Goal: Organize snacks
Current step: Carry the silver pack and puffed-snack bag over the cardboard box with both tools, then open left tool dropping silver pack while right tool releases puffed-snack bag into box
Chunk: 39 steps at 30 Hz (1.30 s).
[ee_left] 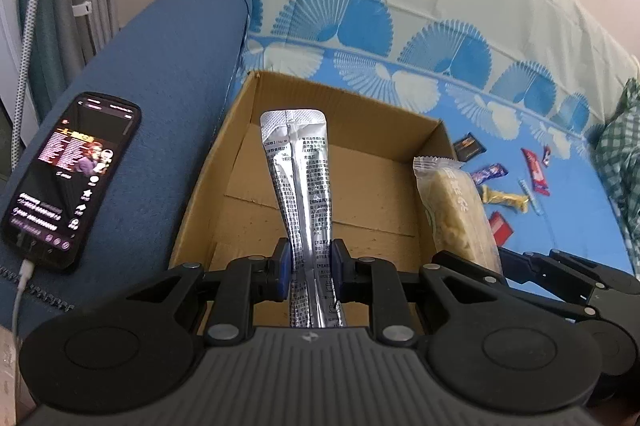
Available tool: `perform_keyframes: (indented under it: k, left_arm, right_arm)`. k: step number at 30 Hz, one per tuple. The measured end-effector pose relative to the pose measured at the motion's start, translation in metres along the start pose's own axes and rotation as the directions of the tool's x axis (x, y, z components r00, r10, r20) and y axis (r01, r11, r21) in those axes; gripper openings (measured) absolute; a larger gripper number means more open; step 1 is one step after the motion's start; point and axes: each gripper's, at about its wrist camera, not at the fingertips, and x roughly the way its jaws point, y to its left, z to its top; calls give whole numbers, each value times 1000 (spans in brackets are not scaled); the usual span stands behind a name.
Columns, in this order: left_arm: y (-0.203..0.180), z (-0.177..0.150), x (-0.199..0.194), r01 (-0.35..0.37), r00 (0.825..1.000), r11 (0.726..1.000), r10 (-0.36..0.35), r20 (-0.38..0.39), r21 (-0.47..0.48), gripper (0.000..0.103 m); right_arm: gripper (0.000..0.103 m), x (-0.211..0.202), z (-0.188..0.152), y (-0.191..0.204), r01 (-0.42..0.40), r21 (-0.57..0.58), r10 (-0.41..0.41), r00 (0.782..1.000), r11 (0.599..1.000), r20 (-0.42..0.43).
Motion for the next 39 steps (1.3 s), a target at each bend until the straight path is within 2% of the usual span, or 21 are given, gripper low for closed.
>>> perform_keyframes:
  k: [13,23,24,25,26,27,28,30,33,39]
  left_arm:
    - [10,15,79,-68,991,997,71,-111,30,23]
    - [8,15,105,-97,983,993,105,-150,62,25]
    - [8,15,105,-100,983,993,109,-149,67,28]
    - [5,16,104,-104,982,992,114,-148,75,48]
    - [4,17,102,-106,982,991,117,-152,78,85]
    - [3,17,100,-115,981,991,125,-148,74,99]
    - [3,17,95,-156,979,986,163,-125,66,103]
    - [3,14,86,-171,979,983,178,-102,72,103]
    - [5,7,75,-162,976,985,168,-138,51,103]
    - [-8,-23,23,-174,982,982,178,-65,68,103]
  right_arm:
    - [38,68,-1,-16,34,13,-33,997,999,-73]
    - [38,94,-5,-28,65,12,-63,993,998,-98]
    - [39,95,-4,-30,65,16,-63,993,998,-95]
    - [39,94,-2,-31,65,23,-62,994,998,-91]
    - [41,91,-1,-33,67,33,-64,994,997,-87]
    - [51,88,0,-35,67,42,-63,994,997,-84]
    - [55,82,0,-37,76,56,-71,994,996,-77]
    - [77,70,-1,-42,85,72,-80,994,994,-71]
    - [84,51,-6,-44,75,92,-68,995,993,-77]
    - [95,3,-24,-21,50,56,-45,995,997,-89]
